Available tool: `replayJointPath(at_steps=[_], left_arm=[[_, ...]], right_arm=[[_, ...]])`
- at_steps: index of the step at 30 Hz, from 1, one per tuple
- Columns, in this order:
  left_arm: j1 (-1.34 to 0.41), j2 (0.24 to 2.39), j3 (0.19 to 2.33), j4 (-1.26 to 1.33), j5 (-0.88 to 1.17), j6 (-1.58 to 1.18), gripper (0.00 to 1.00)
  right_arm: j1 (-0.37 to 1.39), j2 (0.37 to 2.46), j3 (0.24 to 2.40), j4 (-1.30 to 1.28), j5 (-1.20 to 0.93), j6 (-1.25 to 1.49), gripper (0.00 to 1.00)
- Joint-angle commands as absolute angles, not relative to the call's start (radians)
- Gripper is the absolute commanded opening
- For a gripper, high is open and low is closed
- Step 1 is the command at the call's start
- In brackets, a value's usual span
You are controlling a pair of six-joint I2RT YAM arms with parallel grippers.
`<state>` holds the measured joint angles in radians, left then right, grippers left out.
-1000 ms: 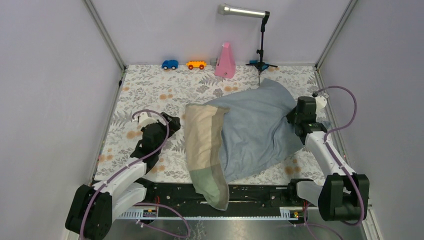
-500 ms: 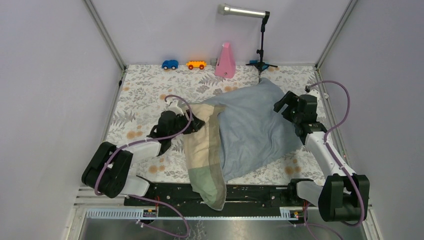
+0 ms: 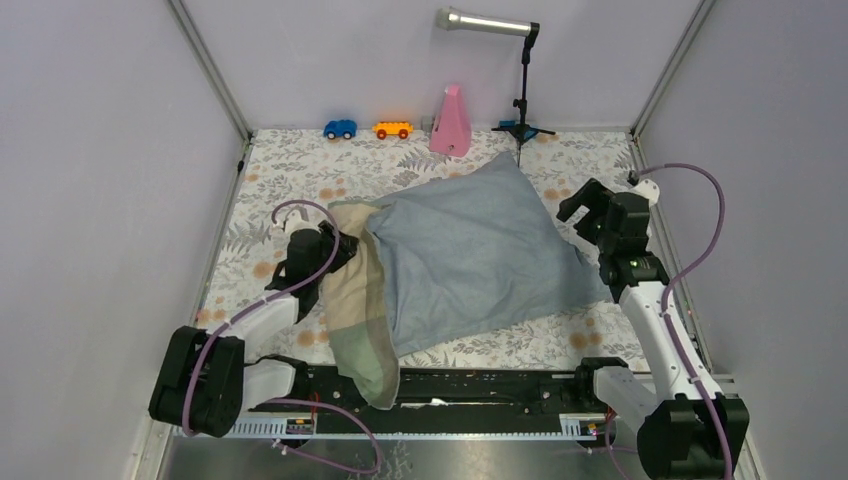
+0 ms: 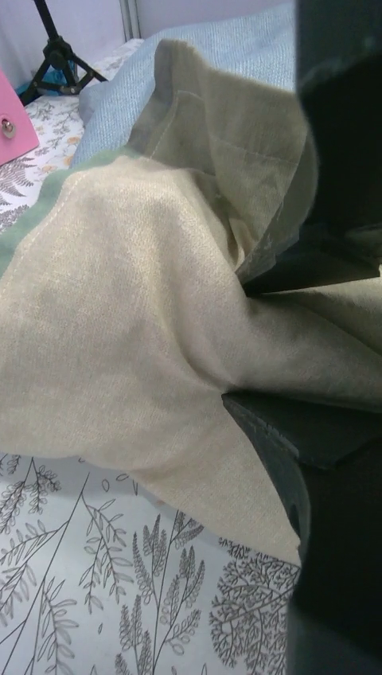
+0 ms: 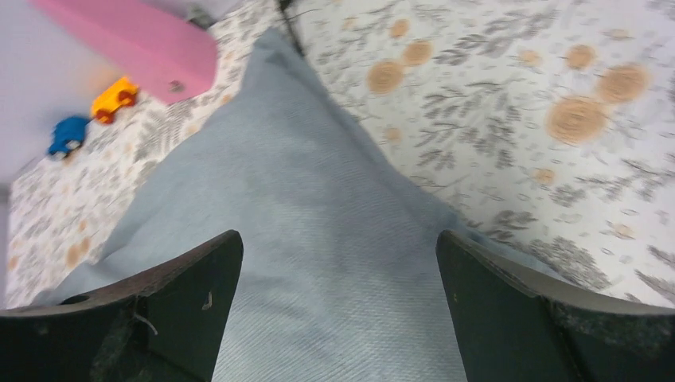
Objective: Remove the pillowcase from the pillow
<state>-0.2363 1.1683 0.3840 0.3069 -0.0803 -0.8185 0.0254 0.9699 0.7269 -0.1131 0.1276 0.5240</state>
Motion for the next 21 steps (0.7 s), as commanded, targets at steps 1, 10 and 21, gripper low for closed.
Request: replayJointPath(at_steps=[1,10,21], left_arm=[[-0.24,1.154,0.431,0.281,-0.044,-0.756,0.55],[-0.324,0.617,0.48,-0.106,-0.353,-0.856,0.98],[-0.757,1.067,0.922,-0.451,-0.621,-0.677,0.98]], right_arm=[[0.038,0.992,0.805,-0.134,-0.085,0.473,0.98],[0.129,1.145,0.82,-0.168,-0.109,0.423,0.98],[0.202,1.291,0.826,-0.124,0.006,0.421,0.99]])
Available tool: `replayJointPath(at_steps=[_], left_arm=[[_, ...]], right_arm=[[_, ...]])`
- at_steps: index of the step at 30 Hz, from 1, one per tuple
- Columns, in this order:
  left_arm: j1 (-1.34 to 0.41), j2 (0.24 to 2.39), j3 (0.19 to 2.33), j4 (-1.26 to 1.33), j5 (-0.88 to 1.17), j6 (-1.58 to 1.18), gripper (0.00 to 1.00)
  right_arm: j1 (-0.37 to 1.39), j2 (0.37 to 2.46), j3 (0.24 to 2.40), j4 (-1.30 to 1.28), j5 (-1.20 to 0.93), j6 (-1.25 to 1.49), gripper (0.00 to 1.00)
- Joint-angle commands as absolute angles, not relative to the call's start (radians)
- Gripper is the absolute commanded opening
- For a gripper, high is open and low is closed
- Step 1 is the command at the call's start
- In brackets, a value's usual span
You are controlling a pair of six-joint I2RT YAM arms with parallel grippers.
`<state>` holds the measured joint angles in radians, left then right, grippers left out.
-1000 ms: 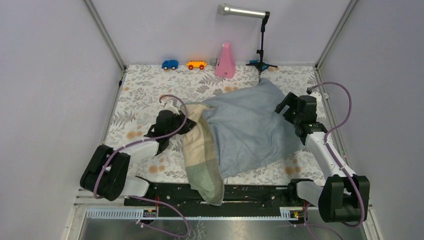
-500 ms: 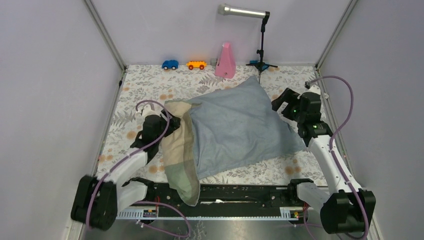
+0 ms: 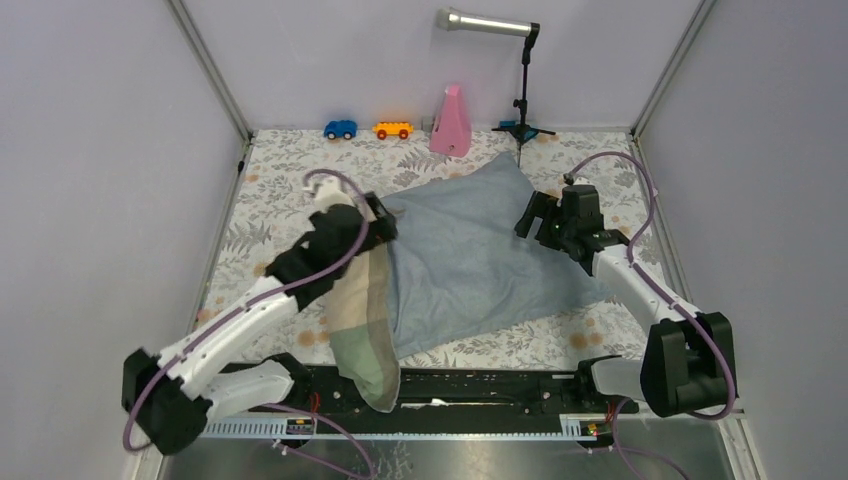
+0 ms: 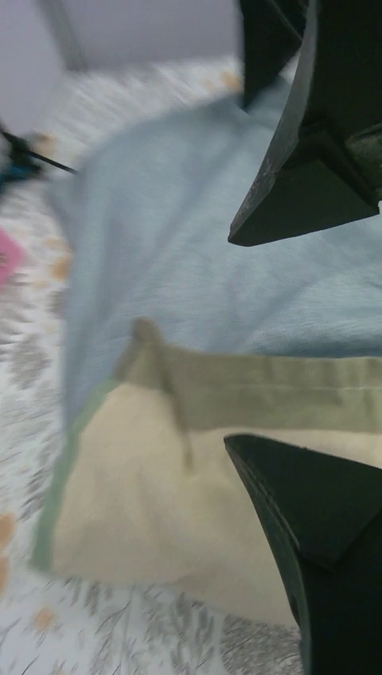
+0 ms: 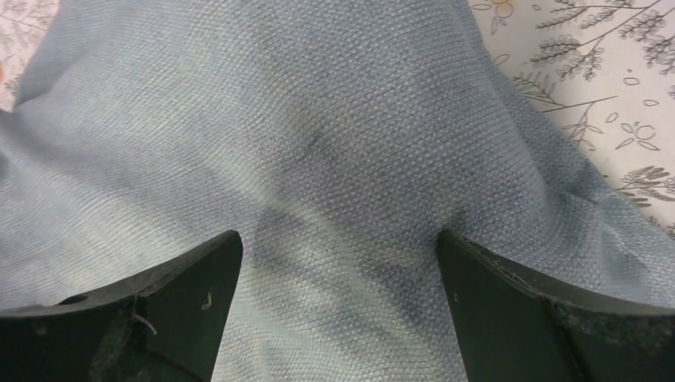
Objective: Remove the pillowcase from the pillow
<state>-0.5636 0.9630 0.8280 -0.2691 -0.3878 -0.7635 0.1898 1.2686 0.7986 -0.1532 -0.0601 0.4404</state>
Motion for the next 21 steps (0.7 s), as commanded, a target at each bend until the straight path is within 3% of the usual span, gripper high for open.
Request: replayJointPath(at_steps=[1,6,8,12,13,16,21], left_arm=[[-0.795,1.107,0.954,-0.478,-0.669,-0.67,0.97],[-0.842,1.291,1.034,-0.587,-0.743,-0.669,0.96],[-0.841,1.285,1.005,-0.591,-0.789,-0.7,0.89],[-0.792,1.177,0.886,-0.54,-0.808,-0.768,0.51],[-0.762,1.143,0.852,-0.515,-0.768,-0.786,0.45],[-0.641,1.06,0.768,-0.457,-0.612,-0.809,0.43],[-0.442,0.839,0.703,-0.563,-0.68,-0.965,0.04]], right_arm=[[0.202,1.296,0.821,-0.118,0.025,0.423,1.0],[0.202,1.315,0.794,-0.086,0.168,0.512,1.0],[0.203,1.319,0.779,-0.076,0.227,0.542,1.0],[0.202,1.336,0.747,-0.033,0.227,0.573,1.0],[0.203,1.345,0.747,-0.032,0.223,0.577,1.0],[0.203,1.357,0.748,-0.034,0.229,0.578,1.0],[0.203,1.314,0.697,0.026,0.269,0.59,0.95]])
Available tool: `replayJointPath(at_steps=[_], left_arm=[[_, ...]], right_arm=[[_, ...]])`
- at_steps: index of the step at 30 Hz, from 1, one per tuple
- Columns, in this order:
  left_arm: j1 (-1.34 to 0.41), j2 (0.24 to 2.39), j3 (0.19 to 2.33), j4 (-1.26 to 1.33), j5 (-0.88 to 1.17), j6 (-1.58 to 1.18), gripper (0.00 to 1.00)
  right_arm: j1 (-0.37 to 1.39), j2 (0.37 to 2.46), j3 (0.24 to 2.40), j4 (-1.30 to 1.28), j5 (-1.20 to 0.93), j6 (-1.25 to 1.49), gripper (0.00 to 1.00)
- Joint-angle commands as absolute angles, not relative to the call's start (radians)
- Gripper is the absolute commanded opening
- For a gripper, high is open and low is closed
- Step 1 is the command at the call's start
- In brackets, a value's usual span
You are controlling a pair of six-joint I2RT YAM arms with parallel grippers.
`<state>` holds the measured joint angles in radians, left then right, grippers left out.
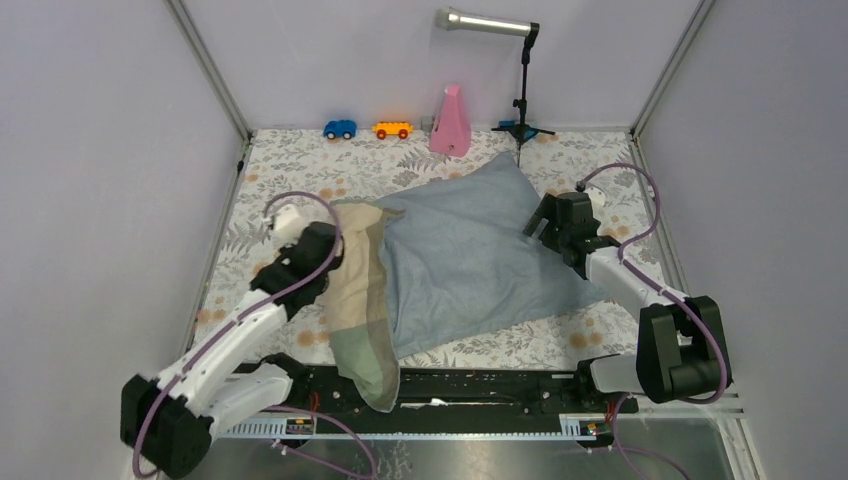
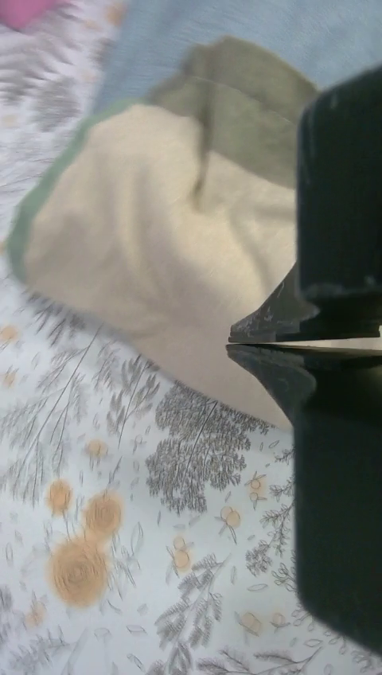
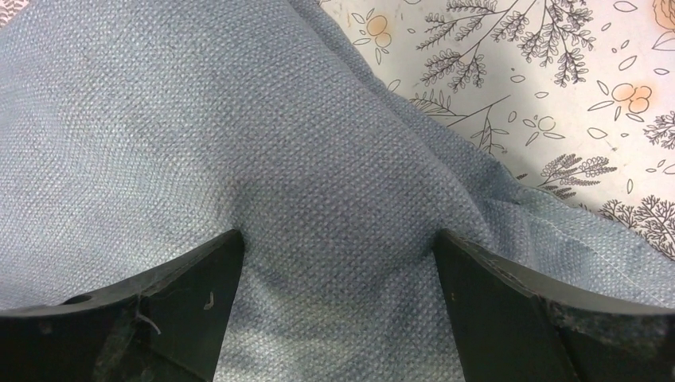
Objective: Remove the pillowcase from the pillow
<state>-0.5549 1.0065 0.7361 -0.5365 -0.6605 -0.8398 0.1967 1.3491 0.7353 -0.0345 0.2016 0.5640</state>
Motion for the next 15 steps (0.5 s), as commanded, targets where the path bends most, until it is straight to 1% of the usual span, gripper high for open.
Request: replayJointPath(at_steps=[1,2,3,4,5,6,7,8,10,12,15], left_arm=[[-0.402,0.758,0.685,-0.544,-0.659,-0.951,0.0],[-0.369,0.71,0.668,-0.497,-0.617,-0.914,0.0],[-0.35,0.679,0.653,-0.442,-0.557,-0.866,0.03],[-0.343,0.674,0.65,-0.391,-0.48,-0.805,0.13],[-0.342,0.691,0.659,-0.353,-0.389,-0.746,0.37],[-0.342,0.725,0.683,-0.335,-0.23,-0.687,0.67],[-0.343,0.764,0.711,-0.331,-0.123,-0.632,0.89],[-0.345,0.809,0.746,-0.354,-0.069,-0.617,0.98],[-0.358,0.873,0.797,-0.407,-0.054,-0.603,0.99],[-0.393,0.912,0.818,-0.428,-0.093,-0.579,0.99],[-0.438,0.968,0.838,-0.45,-0.12,-0.571,0.92]], right_arm=[[0.203,1.308,0.687,0.038,0.262,0.591,0.95],[0.202,1.305,0.682,0.047,0.249,0.586,0.94],[0.202,1.304,0.683,0.052,0.229,0.577,0.94],[0.203,1.307,0.686,0.056,0.205,0.563,0.95],[0.203,1.308,0.689,0.061,0.17,0.547,0.97],[0.202,1.311,0.69,0.068,0.138,0.534,0.98],[0.202,1.312,0.691,0.074,0.12,0.531,0.98],[0.203,1.312,0.691,0.075,0.113,0.532,0.99],[0.202,1.309,0.69,0.07,0.12,0.532,0.99],[0.203,1.298,0.684,0.069,0.133,0.532,1.0],[0.202,1.272,0.666,0.086,0.15,0.534,1.0]])
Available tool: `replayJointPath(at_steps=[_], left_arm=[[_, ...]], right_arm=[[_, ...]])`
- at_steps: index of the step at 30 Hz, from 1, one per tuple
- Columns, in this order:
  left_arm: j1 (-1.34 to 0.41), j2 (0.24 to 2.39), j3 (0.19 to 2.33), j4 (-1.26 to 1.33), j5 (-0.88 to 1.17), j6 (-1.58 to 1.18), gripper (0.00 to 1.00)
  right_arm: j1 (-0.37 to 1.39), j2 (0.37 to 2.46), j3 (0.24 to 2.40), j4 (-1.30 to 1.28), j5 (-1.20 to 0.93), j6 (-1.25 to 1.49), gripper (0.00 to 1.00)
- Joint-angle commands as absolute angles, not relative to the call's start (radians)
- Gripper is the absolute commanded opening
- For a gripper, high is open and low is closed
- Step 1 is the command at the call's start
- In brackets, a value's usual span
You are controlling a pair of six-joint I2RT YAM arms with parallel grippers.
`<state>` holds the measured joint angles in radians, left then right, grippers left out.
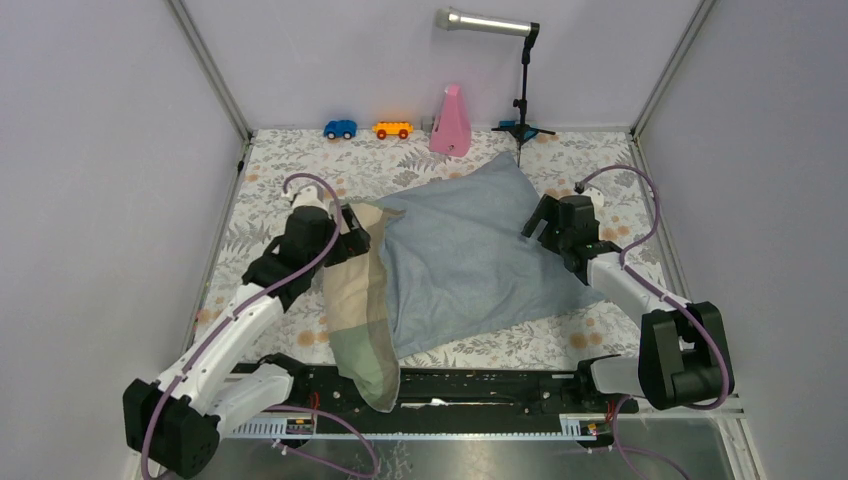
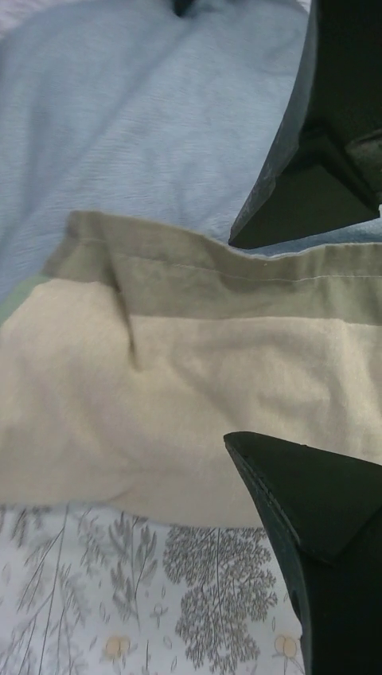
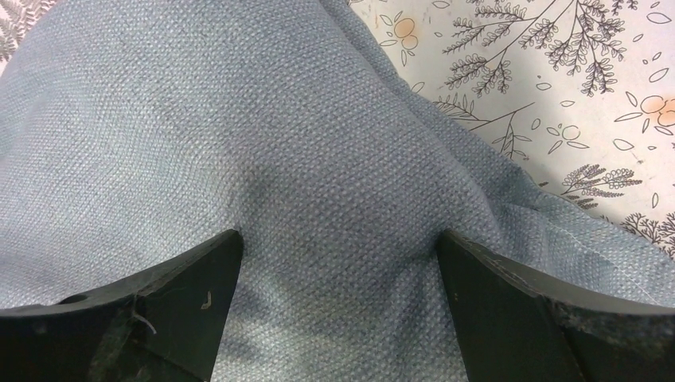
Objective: Remove the pillowcase from the pillow
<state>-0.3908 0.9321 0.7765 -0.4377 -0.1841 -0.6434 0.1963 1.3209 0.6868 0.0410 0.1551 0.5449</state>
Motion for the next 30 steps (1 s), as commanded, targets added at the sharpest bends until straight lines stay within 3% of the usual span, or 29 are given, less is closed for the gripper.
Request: replayJointPath(at_steps=[1,9,16,17,20,23,25,27,28,30], left_arm=[[-0.456,0.986,0.841,-0.449,-0.127,-0.574,0.9],[-0.6,1.079,0.883,-0.452,-0.26,-0.568,0.79],[-0.604,1.125,0.887,-0.451,-0.257,-0.568,0.45],[-0.604,1.127,0.888,-0.451,-0.257,-0.57,0.46],[-0.604,1.142,0.893,-0.452,-0.248,-0.571,0.6],[-0.605,1.163,0.899,-0.453,-0.239,-0.571,0.62],[-0.604,1.174,0.902,-0.447,-0.227,-0.568,0.48],[-0.606,1.183,0.903,-0.442,-0.22,-0.562,0.09],[-0.606,1.188,0.905,-0.443,-0.222,-0.562,0.0],[-0.606,1.192,0.907,-0.443,-0.225,-0.564,0.0]], right_arm=[[0.202,1.265,0.661,0.089,0.154,0.535,1.0],[0.203,1.281,0.663,0.091,0.146,0.534,0.99],[0.202,1.313,0.68,0.077,0.135,0.534,1.0],[0.202,1.315,0.68,0.077,0.133,0.534,1.0],[0.203,1.326,0.686,0.075,0.119,0.532,1.0],[0.203,1.339,0.693,0.07,0.111,0.532,1.0],[0.203,1.347,0.697,0.065,0.109,0.53,1.0],[0.202,1.355,0.701,0.061,0.106,0.53,1.0],[0.202,1.358,0.703,0.06,0.104,0.529,1.0],[0.202,1.362,0.707,0.058,0.101,0.529,1.0]])
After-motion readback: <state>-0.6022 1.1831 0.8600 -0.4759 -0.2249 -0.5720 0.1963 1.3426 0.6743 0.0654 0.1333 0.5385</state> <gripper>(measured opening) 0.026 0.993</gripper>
